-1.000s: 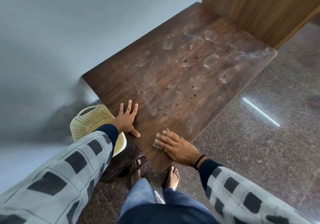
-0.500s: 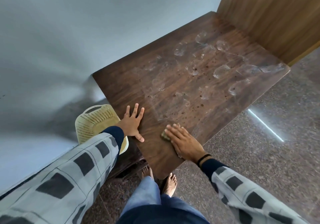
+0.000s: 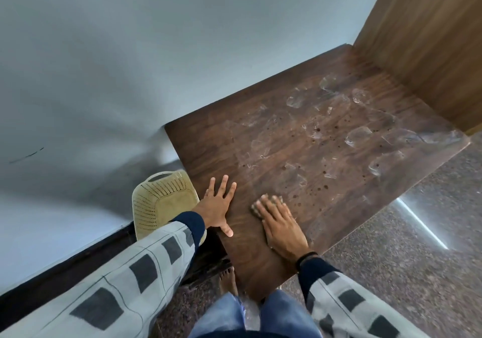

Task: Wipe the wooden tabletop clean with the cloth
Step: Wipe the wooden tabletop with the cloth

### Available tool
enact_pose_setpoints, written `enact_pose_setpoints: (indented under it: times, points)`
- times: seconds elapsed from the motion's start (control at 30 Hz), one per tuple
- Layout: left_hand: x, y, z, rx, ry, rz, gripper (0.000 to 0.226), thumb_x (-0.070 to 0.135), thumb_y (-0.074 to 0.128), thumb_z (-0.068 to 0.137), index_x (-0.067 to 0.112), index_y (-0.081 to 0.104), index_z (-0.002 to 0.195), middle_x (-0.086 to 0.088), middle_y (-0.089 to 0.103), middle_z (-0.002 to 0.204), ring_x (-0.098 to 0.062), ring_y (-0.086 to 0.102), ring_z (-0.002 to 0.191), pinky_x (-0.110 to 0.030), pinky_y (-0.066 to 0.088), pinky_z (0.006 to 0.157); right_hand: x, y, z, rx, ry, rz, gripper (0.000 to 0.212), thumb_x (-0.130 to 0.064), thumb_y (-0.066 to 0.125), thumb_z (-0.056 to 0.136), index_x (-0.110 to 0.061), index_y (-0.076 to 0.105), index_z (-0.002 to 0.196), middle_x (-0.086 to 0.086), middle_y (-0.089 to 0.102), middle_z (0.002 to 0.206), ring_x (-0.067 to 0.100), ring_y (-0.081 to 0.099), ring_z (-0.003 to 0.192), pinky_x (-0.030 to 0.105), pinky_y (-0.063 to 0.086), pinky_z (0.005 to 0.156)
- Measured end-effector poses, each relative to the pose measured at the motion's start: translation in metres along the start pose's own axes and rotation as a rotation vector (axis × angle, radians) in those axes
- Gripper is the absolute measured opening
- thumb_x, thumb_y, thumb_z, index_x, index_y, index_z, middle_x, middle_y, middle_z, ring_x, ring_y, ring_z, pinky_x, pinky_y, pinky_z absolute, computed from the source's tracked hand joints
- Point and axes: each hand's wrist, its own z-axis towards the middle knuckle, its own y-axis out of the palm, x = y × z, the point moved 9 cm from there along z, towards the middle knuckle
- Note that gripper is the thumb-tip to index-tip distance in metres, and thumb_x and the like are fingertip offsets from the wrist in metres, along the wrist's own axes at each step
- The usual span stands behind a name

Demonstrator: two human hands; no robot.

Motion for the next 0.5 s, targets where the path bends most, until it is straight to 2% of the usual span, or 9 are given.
enact_pose_setpoints:
  times: [0.07, 0.13, 0.17, 0.27, 0.33, 0.5]
  points:
    - [-0.001, 0.004, 0.001, 0.003, 0.012, -0.036, 0.152, 0.056, 0.087, 0.063, 0.023, -0.03, 0.152, -0.006, -0.046, 0.153, -0.045, -0.034, 0.141, -0.058, 0.011, 0.121, -0.001, 0.004, -0.022, -0.091, -0.303, -0.075, 0.053, -0.032, 0.027, 0.109, -0.028, 0.013, 0.161, -0.003, 0.014, 0.168, 0.022, 0.007, 0.155, 0.043, 0.011, 0.126]
    - [-0.002, 0.002, 0.002, 0.024, 0.014, -0.094, 0.152, 0.052, 0.089, 0.062, 0.024, -0.03, 0.153, -0.003, -0.047, 0.151, -0.042, -0.038, 0.14, -0.058, 0.012, 0.121, 0.018, -0.004, -0.016, -0.116, -0.425, -0.132, 0.053, -0.033, 0.026, 0.11, -0.029, 0.012, 0.161, -0.005, 0.013, 0.168, 0.02, 0.009, 0.155, 0.04, 0.008, 0.125]
    - [-0.002, 0.001, 0.003, 0.024, 0.014, -0.096, 0.153, 0.051, 0.09, 0.062, 0.025, -0.03, 0.152, -0.003, -0.048, 0.15, -0.042, -0.038, 0.139, -0.059, 0.011, 0.121, 0.023, -0.009, -0.002, -0.111, -0.4, -0.136, 0.053, -0.033, 0.024, 0.11, -0.029, 0.012, 0.161, -0.004, 0.013, 0.168, 0.02, 0.008, 0.155, 0.04, 0.009, 0.125]
    - [0.003, -0.002, 0.005, 0.024, -0.003, -0.06, 0.152, 0.052, 0.089, 0.062, 0.022, -0.029, 0.153, -0.006, -0.045, 0.153, -0.044, -0.034, 0.141, -0.056, 0.005, 0.121, 0.022, -0.011, 0.034, -0.092, -0.106, -0.056, 0.053, -0.034, 0.023, 0.108, -0.03, 0.016, 0.16, -0.004, 0.016, 0.167, 0.02, 0.005, 0.155, 0.046, 0.015, 0.125]
    - [0.001, -0.003, 0.004, 0.032, -0.02, -0.054, 0.152, 0.055, 0.088, 0.062, 0.021, -0.028, 0.154, -0.007, -0.042, 0.155, -0.042, -0.031, 0.144, -0.054, 0.004, 0.121, 0.016, -0.008, 0.037, -0.082, 0.015, -0.008, 0.053, -0.035, 0.024, 0.107, -0.03, 0.016, 0.16, -0.005, 0.016, 0.167, 0.02, 0.004, 0.155, 0.048, 0.011, 0.126]
    - [-0.036, -0.029, 0.014, 0.137, -0.146, -0.252, 0.155, 0.069, 0.083, 0.059, 0.02, -0.029, 0.153, -0.009, -0.043, 0.154, -0.042, -0.035, 0.142, -0.059, 0.001, 0.121, 0.015, -0.015, 0.034, -0.004, -0.042, -0.127, 0.055, -0.037, 0.032, 0.106, -0.026, 0.024, 0.159, -0.002, 0.023, 0.166, 0.022, 0.011, 0.155, 0.053, 0.004, 0.123]
